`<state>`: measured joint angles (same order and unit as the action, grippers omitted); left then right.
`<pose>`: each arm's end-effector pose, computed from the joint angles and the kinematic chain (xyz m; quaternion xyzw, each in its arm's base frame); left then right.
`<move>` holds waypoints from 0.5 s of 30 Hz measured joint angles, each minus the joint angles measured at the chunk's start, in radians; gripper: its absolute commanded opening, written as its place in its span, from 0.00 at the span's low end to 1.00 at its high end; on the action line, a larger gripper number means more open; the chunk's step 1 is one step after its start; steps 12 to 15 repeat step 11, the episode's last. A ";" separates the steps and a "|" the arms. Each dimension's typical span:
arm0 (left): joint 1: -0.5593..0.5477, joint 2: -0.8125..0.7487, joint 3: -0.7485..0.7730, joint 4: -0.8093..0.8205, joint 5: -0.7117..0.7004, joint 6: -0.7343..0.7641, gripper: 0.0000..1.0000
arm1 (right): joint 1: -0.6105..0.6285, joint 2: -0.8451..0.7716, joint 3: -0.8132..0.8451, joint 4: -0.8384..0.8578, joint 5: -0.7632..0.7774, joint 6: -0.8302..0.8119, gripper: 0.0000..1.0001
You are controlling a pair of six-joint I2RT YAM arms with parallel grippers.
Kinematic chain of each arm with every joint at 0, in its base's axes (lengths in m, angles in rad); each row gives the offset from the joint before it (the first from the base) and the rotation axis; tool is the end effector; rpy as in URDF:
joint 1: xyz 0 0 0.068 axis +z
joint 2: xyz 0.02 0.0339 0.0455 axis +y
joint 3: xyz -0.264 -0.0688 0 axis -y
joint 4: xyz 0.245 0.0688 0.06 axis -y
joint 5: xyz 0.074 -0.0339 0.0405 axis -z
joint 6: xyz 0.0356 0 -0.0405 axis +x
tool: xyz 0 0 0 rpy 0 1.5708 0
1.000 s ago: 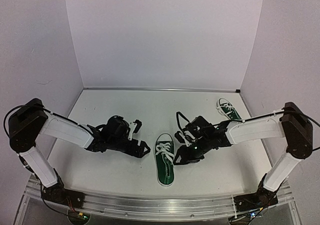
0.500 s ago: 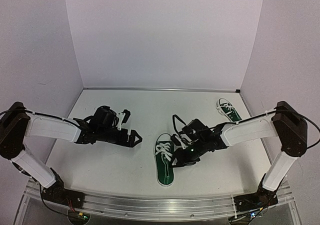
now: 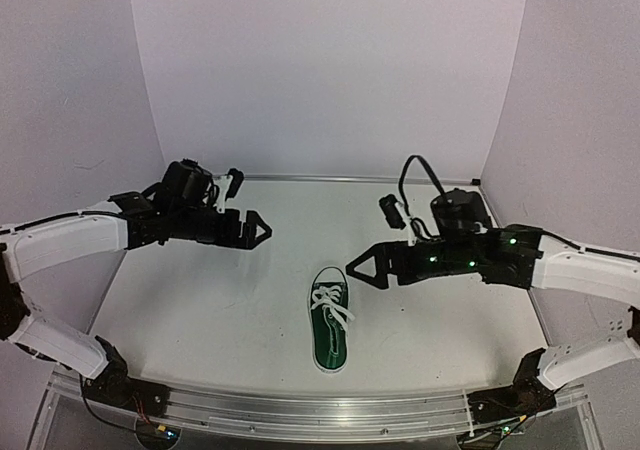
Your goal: Tie the shoes
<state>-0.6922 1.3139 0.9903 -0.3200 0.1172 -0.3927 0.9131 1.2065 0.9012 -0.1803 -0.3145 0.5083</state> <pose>0.2220 -0.1894 0.2822 0.1591 0.8790 -0.2753 0.3553 0.1582 0.2228 0.2934 -0.2492 0.8123 0.4343 0.2990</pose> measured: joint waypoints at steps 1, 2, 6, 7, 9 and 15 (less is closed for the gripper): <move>0.000 -0.026 0.013 -0.017 -0.023 0.000 1.00 | 0.000 -0.026 0.000 0.001 0.023 0.000 0.98; 0.000 -0.046 0.022 -0.032 -0.043 0.000 1.00 | 0.000 -0.045 0.000 0.001 0.042 0.000 0.98; 0.000 -0.105 0.001 -0.075 -0.116 -0.007 1.00 | 0.000 -0.051 -0.031 0.005 0.109 0.014 0.98; 0.000 -0.113 -0.019 -0.077 -0.126 -0.012 1.00 | 0.000 -0.044 -0.045 0.003 0.122 0.019 0.98; 0.000 -0.126 -0.082 -0.085 -0.145 -0.033 1.00 | 0.000 -0.030 -0.080 -0.003 0.145 0.027 0.98; 0.000 -0.133 -0.145 -0.092 -0.151 -0.055 1.00 | 0.000 -0.024 -0.114 -0.010 0.167 0.039 0.98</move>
